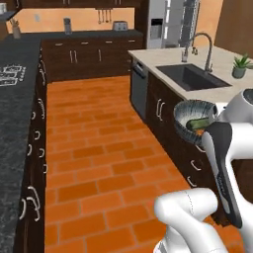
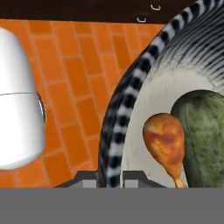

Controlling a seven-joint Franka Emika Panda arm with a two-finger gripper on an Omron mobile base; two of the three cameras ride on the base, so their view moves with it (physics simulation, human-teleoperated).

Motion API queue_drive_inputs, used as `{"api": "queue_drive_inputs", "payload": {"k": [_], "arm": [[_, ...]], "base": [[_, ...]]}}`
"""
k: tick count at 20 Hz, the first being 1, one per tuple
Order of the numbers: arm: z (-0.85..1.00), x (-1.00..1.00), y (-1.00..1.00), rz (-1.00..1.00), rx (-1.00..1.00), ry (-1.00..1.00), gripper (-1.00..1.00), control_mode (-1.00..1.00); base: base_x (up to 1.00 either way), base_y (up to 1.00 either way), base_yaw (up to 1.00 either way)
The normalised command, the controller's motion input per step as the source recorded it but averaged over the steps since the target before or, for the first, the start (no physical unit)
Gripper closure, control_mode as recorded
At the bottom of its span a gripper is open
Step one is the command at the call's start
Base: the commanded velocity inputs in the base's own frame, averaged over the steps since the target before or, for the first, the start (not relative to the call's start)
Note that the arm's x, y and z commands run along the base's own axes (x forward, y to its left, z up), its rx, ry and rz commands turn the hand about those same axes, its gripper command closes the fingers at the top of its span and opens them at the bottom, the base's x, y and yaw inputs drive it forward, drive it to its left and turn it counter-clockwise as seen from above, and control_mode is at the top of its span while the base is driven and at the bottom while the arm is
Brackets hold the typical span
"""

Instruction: Pick the chicken drumstick and cucumber from their plates and place them in the bowl. Then put the bowl in the fridge.

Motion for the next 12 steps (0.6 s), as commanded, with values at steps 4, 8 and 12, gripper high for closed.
{"api": "queue_drive_inputs", "payload": {"k": [4,8,12], "arm": [[0.00,0.00,0.00,0.00,0.00,0.00,1.00,1.00],[0.00,0.00,0.00,0.00,0.00,0.00,1.00,1.00],[0.00,0.00,0.00,0.00,0.00,0.00,1.00,1.00]], "base": [[1.00,0.72,0.07],[1.00,0.12,0.46],[1.00,0.02,0.42]]}}
